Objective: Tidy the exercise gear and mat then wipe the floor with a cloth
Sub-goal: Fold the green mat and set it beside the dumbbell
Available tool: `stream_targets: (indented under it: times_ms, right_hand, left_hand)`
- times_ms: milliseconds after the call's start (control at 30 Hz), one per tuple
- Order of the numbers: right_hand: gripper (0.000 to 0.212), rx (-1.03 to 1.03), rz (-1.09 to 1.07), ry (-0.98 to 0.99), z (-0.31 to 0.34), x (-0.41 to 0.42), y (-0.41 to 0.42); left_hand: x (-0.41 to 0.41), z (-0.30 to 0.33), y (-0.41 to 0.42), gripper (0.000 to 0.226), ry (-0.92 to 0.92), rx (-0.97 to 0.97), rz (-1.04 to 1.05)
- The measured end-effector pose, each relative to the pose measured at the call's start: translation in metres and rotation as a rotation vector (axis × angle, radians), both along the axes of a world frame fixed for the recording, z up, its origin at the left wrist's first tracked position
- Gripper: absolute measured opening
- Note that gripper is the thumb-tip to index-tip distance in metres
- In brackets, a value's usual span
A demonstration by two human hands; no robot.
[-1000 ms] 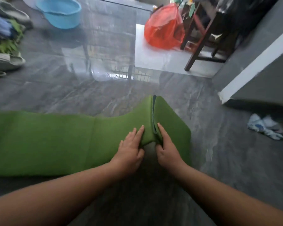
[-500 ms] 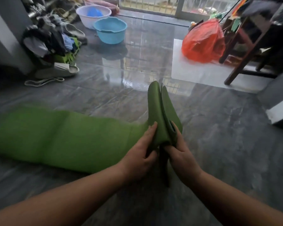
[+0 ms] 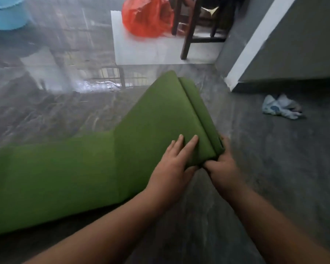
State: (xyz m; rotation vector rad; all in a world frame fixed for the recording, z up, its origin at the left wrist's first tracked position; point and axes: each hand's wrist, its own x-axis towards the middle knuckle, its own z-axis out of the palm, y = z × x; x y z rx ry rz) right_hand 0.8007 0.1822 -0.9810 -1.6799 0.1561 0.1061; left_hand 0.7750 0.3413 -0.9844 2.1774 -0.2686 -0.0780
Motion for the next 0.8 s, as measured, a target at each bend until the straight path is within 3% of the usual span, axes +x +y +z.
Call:
stream_targets:
  times_ms: [167,333,467,667,800]
  right_hand:
    - [0.062,0.092,-0.265,0.133,-0.039,-0.005,-0.074]
    - [0.064,0.165,-0.438,0.252,-0.075,-0.009,-0.107]
    - [0.076,0.061,-0.571,0.308,-0.117,0.001,-0.114]
    - [0.041,0.199,-0.719,0.422,-0.169,0.017,-0.120]
    - [0.069,0.207,-0.701,0.469,-0.187,0.016,-0.116]
  left_hand:
    - [0.012,-0.046,-0.068,0.067,0.031,0.073,-0.120]
    - [0.004,-0.089,-0.087,0.078,0.173,0.433,-0.356]
    - [-0.020,-0.118,-0.059,0.084,0.237,0.575,-0.335]
    - [-0.046,-0.143,0.007,0.090,0.379,0.694,-0.212]
    - [-0.051,-0.153,0.024,0.095,0.419,0.691,-0.190]
